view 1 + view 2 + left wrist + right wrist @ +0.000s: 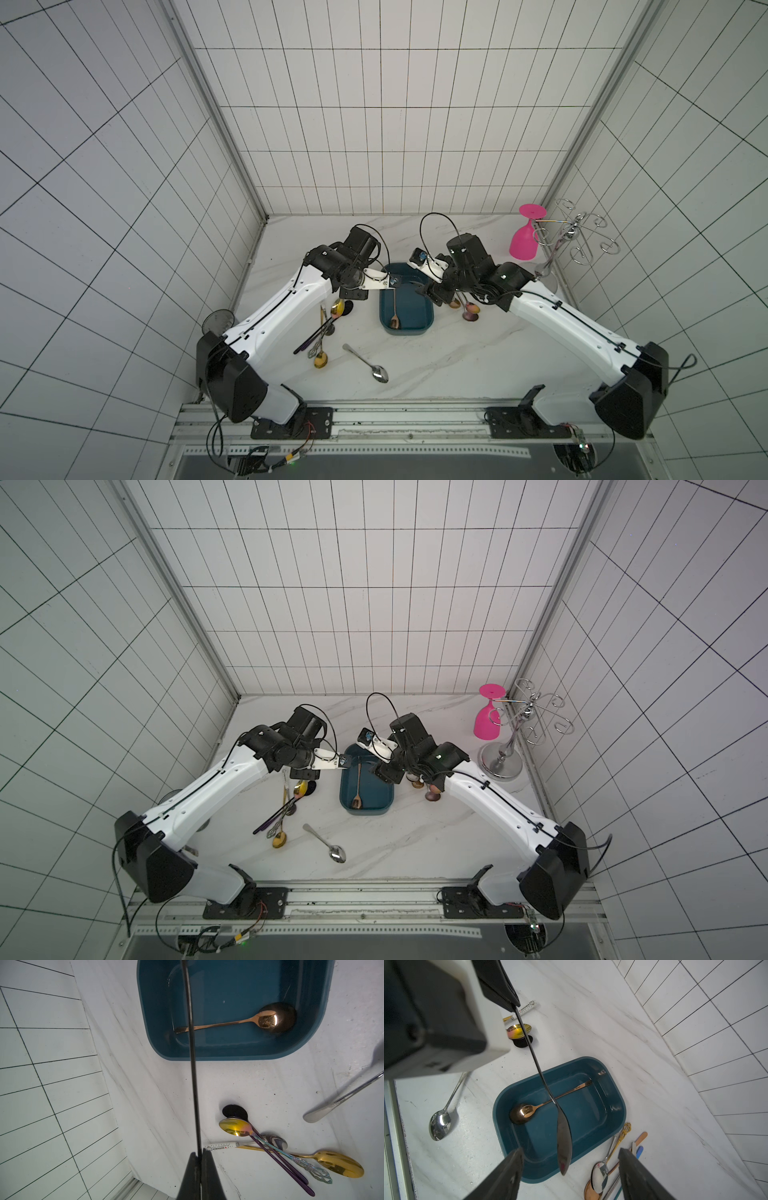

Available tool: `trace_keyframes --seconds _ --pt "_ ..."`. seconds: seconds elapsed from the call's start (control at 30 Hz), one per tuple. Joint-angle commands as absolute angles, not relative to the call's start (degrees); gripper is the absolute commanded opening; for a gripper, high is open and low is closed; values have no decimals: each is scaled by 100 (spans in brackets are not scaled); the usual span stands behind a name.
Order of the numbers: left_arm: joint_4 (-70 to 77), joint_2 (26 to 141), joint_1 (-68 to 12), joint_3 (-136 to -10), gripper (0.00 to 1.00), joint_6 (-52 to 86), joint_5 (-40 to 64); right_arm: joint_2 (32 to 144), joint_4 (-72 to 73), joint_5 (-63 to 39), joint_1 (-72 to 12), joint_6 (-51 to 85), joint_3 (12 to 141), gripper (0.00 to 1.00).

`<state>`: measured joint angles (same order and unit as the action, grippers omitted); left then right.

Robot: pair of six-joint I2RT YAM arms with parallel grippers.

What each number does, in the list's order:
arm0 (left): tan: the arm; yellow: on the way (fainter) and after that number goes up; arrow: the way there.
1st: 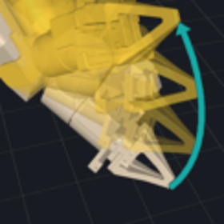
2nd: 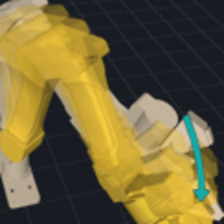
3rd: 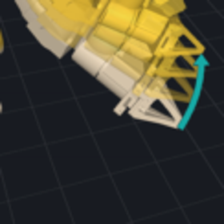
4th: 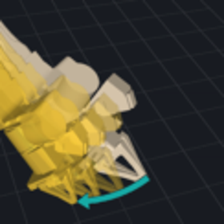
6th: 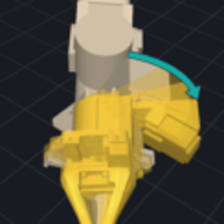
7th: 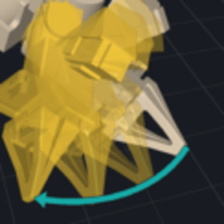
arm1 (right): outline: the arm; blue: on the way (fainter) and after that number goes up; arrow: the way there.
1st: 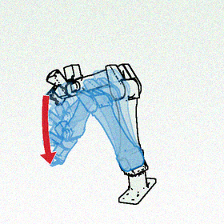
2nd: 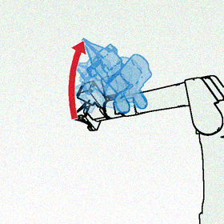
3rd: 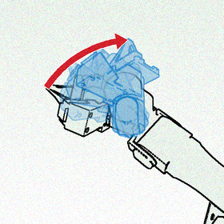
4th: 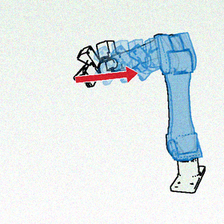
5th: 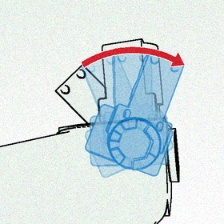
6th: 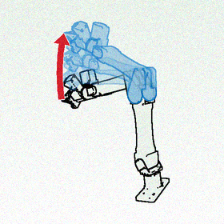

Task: Put the spoon into the storage box
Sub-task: Pick up the spoon from the center of the board.

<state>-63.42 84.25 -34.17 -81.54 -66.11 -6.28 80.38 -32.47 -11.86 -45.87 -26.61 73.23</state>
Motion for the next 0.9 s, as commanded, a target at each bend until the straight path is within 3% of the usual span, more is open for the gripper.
trace_keyframes --seconds 0.0,0.27,0.67,0.73,0.87 --pt "-6191 8492 -3528 -8378 0 -6912 -757 8269 -3489 -1463 -4682 -2692 7748 73" --pt "-6189 8553 -3735 -8577 0 -7004 -680 8756 -3512 -1767 -4803 -2672 8052 67" --pt "-6389 8490 -3856 -8743 0 -7136 -459 9077 -3568 -1687 -4816 -2703 8171 51" --pt "-6403 8495 -3884 -8754 0 -7153 -466 9102 -3585 -1688 -4825 -2706 8191 41" --pt "-6400 8499 -3911 -8780 0 -7115 -466 9115 -3639 -1667 -4825 -2733 8252 11"
